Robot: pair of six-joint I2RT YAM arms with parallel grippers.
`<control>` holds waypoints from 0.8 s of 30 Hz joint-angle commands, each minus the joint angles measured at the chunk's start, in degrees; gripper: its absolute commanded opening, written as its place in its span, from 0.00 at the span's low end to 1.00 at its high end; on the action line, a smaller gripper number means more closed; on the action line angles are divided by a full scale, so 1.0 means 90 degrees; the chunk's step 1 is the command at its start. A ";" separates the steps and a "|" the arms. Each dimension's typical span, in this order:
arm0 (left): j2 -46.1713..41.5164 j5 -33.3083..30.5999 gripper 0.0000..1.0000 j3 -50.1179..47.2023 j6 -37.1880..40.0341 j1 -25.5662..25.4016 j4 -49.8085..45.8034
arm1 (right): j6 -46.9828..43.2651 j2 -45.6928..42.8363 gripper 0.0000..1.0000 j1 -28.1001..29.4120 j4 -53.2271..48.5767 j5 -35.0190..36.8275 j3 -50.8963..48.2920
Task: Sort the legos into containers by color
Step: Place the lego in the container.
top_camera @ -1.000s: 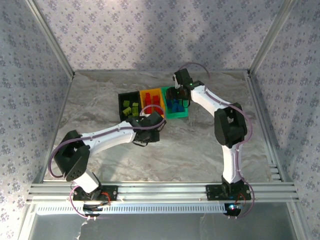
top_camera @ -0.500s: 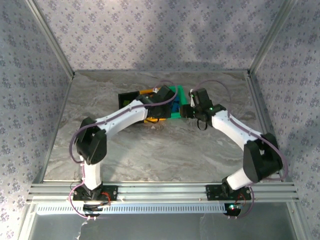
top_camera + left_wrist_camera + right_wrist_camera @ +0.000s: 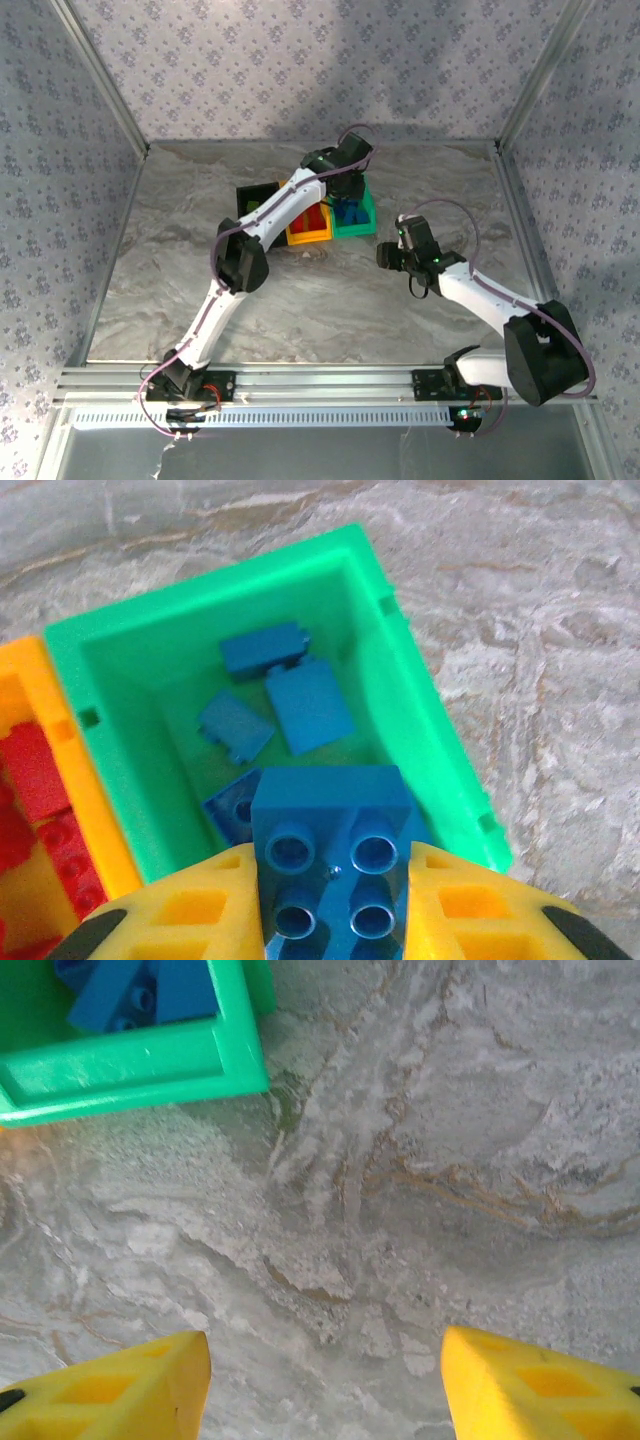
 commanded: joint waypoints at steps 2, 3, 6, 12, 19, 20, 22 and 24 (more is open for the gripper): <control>0.0332 0.0205 0.36 0.0258 0.0121 0.0177 -0.0432 | -0.0028 -0.0107 0.64 0.0013 0.0255 -0.0020 -0.0105; 0.0348 0.0299 0.39 0.0247 0.0115 0.0201 -0.0406 | -0.0029 -0.0105 0.64 0.0015 0.0279 -0.0030 -0.0112; 0.0264 0.0492 0.51 0.0237 0.0228 0.0208 -0.0379 | -0.0043 -0.0098 0.65 0.0012 0.0288 -0.0015 -0.0123; -0.0420 0.0489 0.58 -0.0428 0.0420 0.0191 -0.0092 | -0.0075 -0.0098 0.65 -0.0003 0.0350 0.0033 -0.0154; -0.2588 0.0125 0.58 -0.3457 0.0465 0.0121 0.1556 | -0.0228 -0.0395 0.65 0.0003 0.0498 0.0267 -0.0340; -0.2908 0.0022 0.58 -0.4088 0.0441 0.0126 0.1919 | -0.0255 -0.0465 0.65 0.0003 0.0522 0.0316 -0.0367; -0.3751 -0.0193 0.58 -0.5275 0.0412 0.0160 0.2571 | -0.0329 -0.0678 0.65 -0.0008 0.0574 0.0463 -0.0474; -0.4484 -0.0438 0.58 -0.6302 0.0367 0.0211 0.3048 | -0.0353 -0.0883 0.65 -0.0038 0.0614 0.0589 -0.0575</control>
